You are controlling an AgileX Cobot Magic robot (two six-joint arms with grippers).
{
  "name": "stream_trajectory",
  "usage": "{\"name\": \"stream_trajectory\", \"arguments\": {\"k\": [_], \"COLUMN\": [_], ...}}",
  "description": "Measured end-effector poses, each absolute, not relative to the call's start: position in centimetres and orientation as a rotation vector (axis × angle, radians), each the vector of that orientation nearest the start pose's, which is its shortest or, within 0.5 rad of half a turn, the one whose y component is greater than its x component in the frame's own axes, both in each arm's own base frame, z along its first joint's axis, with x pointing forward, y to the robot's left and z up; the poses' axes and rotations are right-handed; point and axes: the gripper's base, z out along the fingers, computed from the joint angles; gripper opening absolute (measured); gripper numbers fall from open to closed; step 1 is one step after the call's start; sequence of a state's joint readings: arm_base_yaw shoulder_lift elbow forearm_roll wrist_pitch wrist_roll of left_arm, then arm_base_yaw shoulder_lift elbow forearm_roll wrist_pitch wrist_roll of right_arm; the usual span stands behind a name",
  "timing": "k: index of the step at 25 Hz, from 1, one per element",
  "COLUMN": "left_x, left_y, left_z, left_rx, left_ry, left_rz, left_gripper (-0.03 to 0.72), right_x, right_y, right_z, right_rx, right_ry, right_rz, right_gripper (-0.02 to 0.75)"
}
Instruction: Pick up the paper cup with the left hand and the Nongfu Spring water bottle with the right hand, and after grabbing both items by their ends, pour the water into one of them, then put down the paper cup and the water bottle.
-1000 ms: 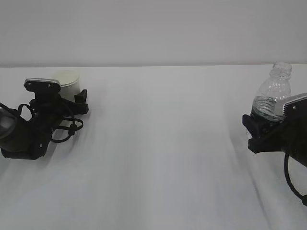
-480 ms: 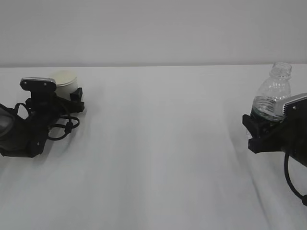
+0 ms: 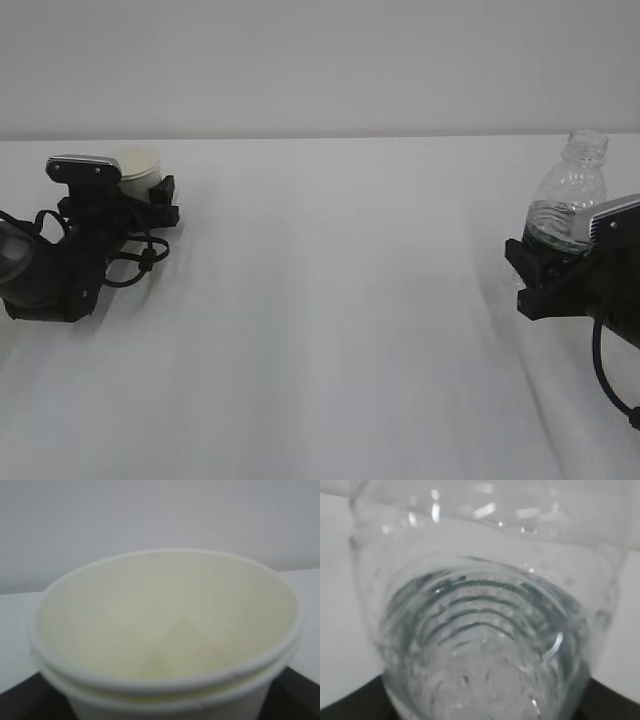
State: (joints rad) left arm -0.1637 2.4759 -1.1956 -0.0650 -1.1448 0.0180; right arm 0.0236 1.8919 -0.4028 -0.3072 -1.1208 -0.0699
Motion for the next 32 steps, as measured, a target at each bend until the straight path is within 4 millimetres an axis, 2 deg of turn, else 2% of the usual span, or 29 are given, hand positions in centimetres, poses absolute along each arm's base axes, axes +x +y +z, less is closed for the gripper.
{"name": "stream_trajectory", "arguments": {"k": [4,15,21,27,32], "left_x": [44.4,44.4,44.4,43.1,41.3], "left_y": [-6.8,-6.8,-6.8,-6.6,-6.8], "left_z": [3.8,3.8,3.8,4.1,6.3], "left_rx": [0.082,0.082,0.082,0.088,0.140], "left_ry": [1.618,1.618,1.618,1.645,1.649], "left_rz": [-0.086,-0.086,-0.086,-0.085,-0.111], "left_gripper": [0.622,0.494,0.465,0.462,0.462], "right_x": [27.3,27.3,27.3,27.3,27.3], "right_y": [3.1,3.1,3.1,3.1,3.1], "right_z": [10.9,10.9,10.9,10.9,10.9], "right_rx": [-0.401,-0.401,-0.401,-0.401,-0.401], "right_ry": [1.818,1.818,1.818,1.818,1.818], "right_rz": [0.131,0.131,0.131,0.131,0.131], "right_gripper": [0.421,0.421,0.421,0.420,0.420]}}
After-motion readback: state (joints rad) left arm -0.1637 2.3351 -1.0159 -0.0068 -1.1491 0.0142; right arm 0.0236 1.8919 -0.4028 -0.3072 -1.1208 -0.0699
